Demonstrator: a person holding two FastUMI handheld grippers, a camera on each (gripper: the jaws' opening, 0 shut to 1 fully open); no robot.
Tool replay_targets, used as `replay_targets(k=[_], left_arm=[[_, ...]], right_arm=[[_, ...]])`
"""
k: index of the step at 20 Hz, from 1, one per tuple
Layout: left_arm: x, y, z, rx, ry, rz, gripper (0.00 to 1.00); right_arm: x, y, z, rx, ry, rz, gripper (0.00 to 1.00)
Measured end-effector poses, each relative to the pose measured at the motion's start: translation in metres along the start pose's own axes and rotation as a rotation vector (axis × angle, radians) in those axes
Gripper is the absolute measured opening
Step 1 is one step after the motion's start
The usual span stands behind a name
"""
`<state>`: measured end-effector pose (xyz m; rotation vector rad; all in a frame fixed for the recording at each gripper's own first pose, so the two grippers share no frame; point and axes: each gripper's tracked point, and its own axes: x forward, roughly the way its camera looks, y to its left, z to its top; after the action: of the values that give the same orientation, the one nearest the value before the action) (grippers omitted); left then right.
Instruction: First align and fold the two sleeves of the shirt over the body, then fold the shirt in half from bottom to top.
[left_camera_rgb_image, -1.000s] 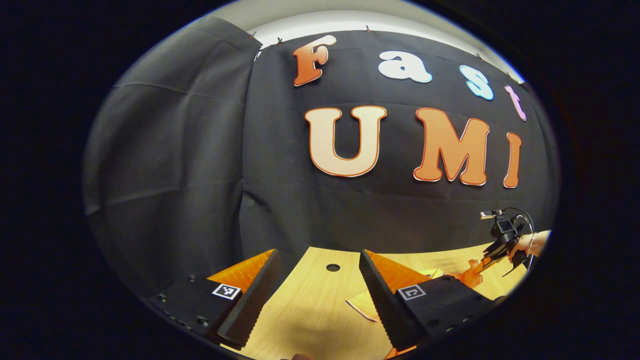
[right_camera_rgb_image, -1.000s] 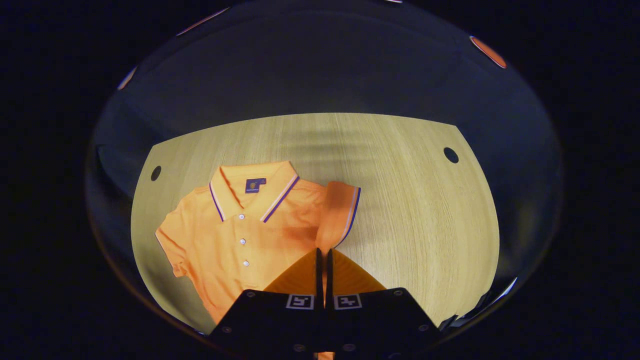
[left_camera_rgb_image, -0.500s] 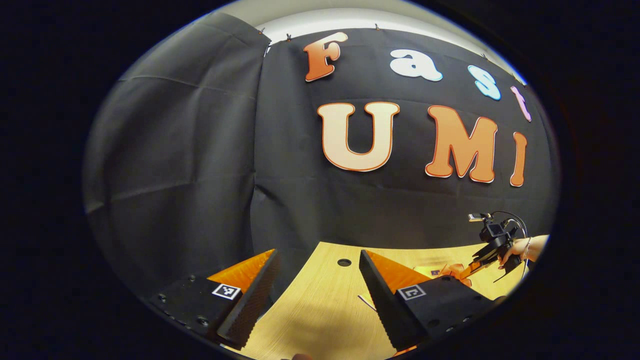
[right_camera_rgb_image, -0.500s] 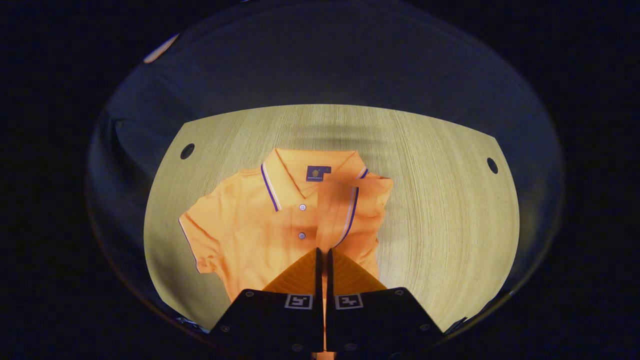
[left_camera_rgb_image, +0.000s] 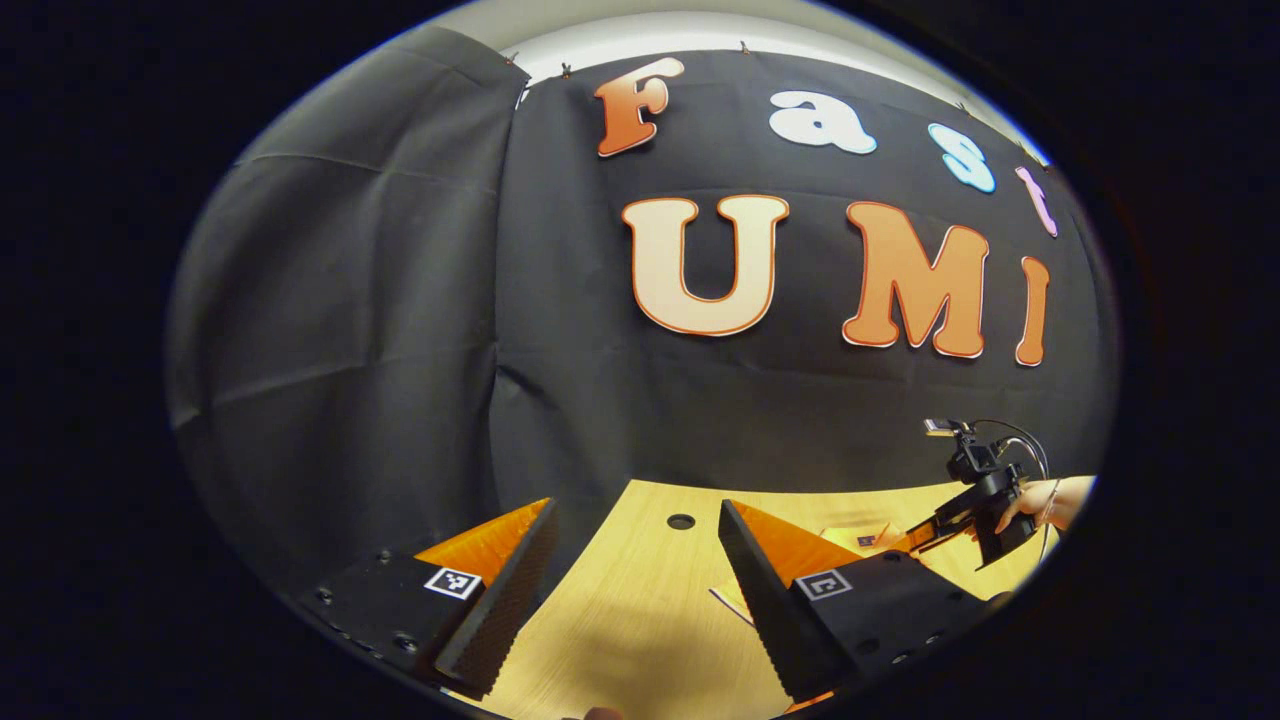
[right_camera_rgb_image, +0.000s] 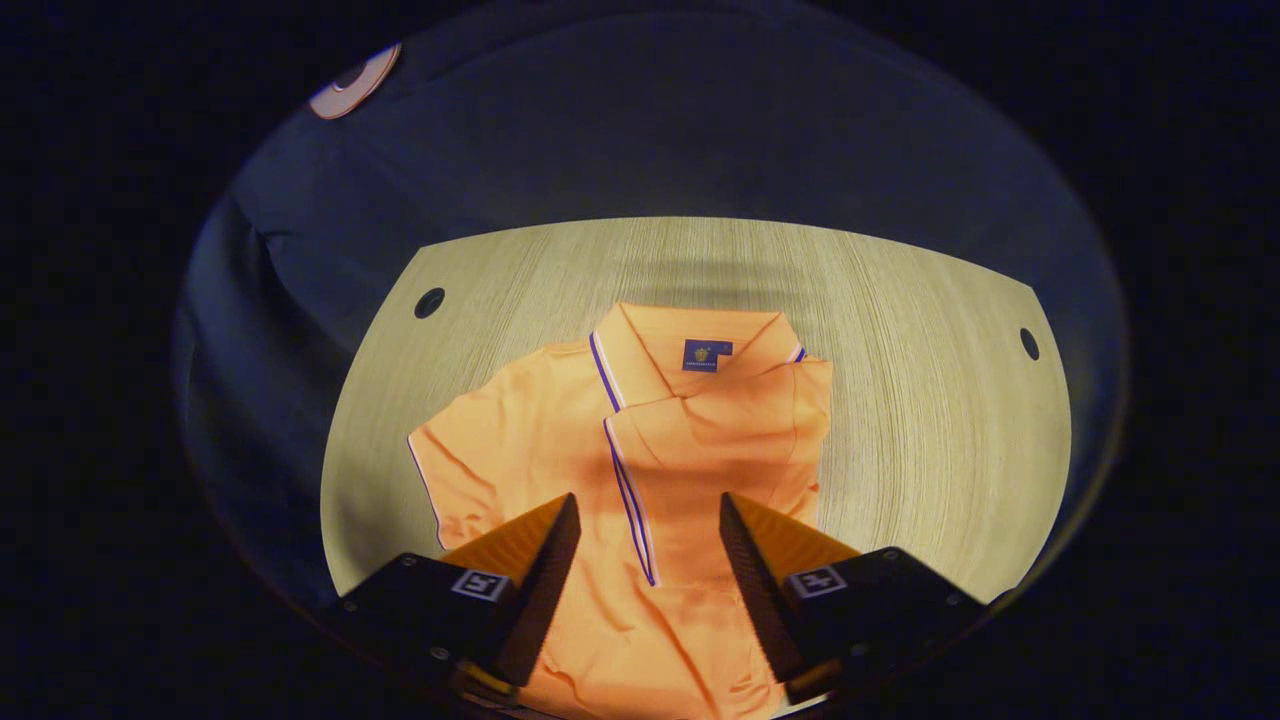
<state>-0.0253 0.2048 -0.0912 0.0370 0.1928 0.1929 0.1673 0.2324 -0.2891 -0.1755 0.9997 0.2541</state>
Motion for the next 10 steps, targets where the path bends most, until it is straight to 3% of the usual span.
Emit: replay_targets(k=[1, 10], left_arm=[[0.002, -0.005, 0.000, -0.002, 0.006, -0.009, 0.98], [0.040, -0.069, -0.014, -0.012, 0.122, -0.127, 0.98]], right_arm=[[-0.004, -0.001, 0.003, 0.014, -0.020, 0.001, 0.99], [-0.071, -0.030, 0.032, 0.053, -0.221, -0.010, 0.99]])
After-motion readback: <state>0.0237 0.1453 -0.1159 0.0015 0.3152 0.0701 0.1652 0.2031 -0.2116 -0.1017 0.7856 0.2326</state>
